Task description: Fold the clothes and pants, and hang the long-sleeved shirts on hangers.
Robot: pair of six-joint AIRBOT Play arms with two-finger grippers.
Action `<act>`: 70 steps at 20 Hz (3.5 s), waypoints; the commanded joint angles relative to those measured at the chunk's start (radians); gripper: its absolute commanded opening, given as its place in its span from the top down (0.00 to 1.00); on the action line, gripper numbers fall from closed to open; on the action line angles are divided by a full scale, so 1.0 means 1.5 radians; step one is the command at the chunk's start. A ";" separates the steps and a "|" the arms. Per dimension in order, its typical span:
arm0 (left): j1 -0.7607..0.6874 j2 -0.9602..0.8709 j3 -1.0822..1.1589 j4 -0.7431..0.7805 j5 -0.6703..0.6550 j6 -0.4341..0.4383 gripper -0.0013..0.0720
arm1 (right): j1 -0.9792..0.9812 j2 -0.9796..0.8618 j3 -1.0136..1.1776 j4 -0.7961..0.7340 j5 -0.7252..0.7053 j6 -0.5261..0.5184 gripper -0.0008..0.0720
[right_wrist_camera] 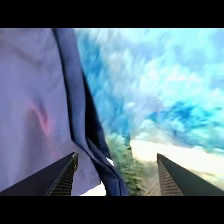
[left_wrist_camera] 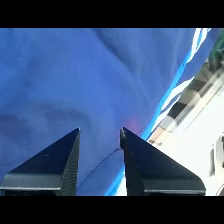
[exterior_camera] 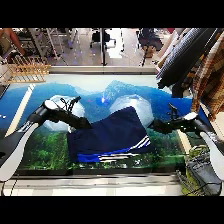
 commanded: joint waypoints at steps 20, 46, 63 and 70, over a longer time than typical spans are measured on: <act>-0.076 -0.081 -0.052 0.136 -0.031 -0.029 0.89 | 0.090 0.030 0.257 -0.191 0.144 0.112 0.97; 0.116 0.254 -0.074 0.073 -0.113 -0.077 0.78 | 0.395 0.046 0.249 -0.130 0.107 0.272 0.21; 0.006 0.007 -0.109 0.198 -0.037 -0.107 0.96 | 0.426 -0.375 0.435 0.110 0.261 0.178 0.90; 0.036 0.195 -0.109 0.195 -0.093 -0.077 0.96 | 0.365 -0.156 0.470 0.007 0.275 0.268 0.97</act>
